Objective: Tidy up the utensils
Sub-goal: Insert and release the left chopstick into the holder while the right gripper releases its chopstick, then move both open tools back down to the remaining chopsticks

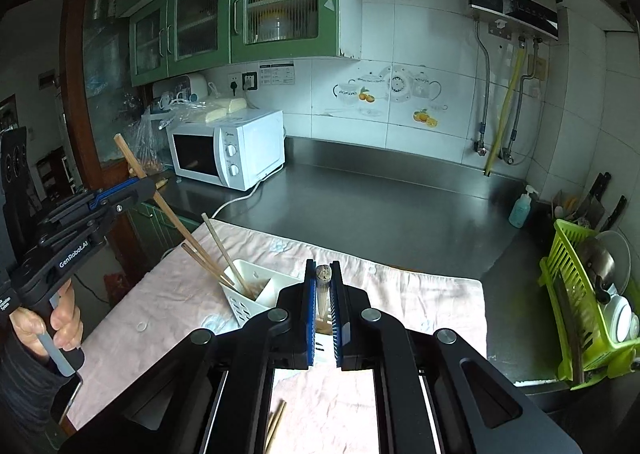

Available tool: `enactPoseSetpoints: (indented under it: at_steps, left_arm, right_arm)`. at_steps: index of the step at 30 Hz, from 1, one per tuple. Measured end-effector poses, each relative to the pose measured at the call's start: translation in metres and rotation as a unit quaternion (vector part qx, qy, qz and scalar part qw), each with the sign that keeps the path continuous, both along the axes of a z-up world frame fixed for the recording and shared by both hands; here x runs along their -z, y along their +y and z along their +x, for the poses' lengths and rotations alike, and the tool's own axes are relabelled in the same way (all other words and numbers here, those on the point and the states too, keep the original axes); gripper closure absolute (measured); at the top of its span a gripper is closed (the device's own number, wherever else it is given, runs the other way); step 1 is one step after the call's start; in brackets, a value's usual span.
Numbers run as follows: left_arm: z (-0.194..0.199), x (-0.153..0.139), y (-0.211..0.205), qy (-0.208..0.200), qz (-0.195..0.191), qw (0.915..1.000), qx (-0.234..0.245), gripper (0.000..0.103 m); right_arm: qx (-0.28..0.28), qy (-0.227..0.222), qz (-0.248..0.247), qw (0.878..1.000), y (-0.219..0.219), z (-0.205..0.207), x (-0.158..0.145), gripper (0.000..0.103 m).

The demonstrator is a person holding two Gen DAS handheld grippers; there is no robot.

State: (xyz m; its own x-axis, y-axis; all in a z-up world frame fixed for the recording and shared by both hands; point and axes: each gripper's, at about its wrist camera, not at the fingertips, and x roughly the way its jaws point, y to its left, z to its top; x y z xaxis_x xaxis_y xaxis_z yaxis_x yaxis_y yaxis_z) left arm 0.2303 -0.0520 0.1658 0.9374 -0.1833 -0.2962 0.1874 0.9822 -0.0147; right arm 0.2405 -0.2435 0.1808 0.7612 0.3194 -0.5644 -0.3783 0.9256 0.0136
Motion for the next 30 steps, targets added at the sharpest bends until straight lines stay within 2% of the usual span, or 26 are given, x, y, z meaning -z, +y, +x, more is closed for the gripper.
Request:
enactPoseSetpoints:
  at_steps: [6, 11, 14, 19, 21, 23, 30]
  left_arm:
    - [0.038, 0.022, 0.001, 0.029, 0.005, 0.9994, -0.018, 0.098]
    - [0.063, 0.041, 0.012, 0.069, -0.014, 0.9973, -0.019, 0.097]
    - [0.069, 0.05, 0.016, 0.08, -0.018, 0.9965, -0.017, 0.097]
    - [0.064, 0.052, 0.016, 0.078, -0.024, 0.9966, -0.009, 0.094]
    - [0.059, 0.051, 0.015, 0.077, -0.022, 0.9968, -0.006, 0.094]
    - [0.051, 0.05, 0.014, 0.074, -0.02, 0.9971, -0.005, 0.094]
    - [0.004, 0.048, 0.017, 0.069, -0.019, 0.9974, -0.001, 0.088]
  right_arm:
    - [-0.006, 0.027, -0.015, 1.0, 0.013, 0.025, 0.02, 0.097]
    - [-0.007, 0.05, -0.019, 0.999, 0.019, 0.041, 0.037, 0.097]
    - [-0.003, 0.059, -0.018, 0.998, 0.02, 0.05, 0.046, 0.096]
    - [0.001, 0.06, -0.013, 0.998, 0.021, 0.053, 0.052, 0.095]
    - [0.004, 0.054, -0.014, 0.998, 0.019, 0.049, 0.05, 0.09]
    - [0.005, 0.045, -0.013, 0.999, 0.017, 0.041, 0.046, 0.086]
    - [0.0, 0.028, 0.008, 1.0, 0.004, -0.008, 0.044, 0.082]
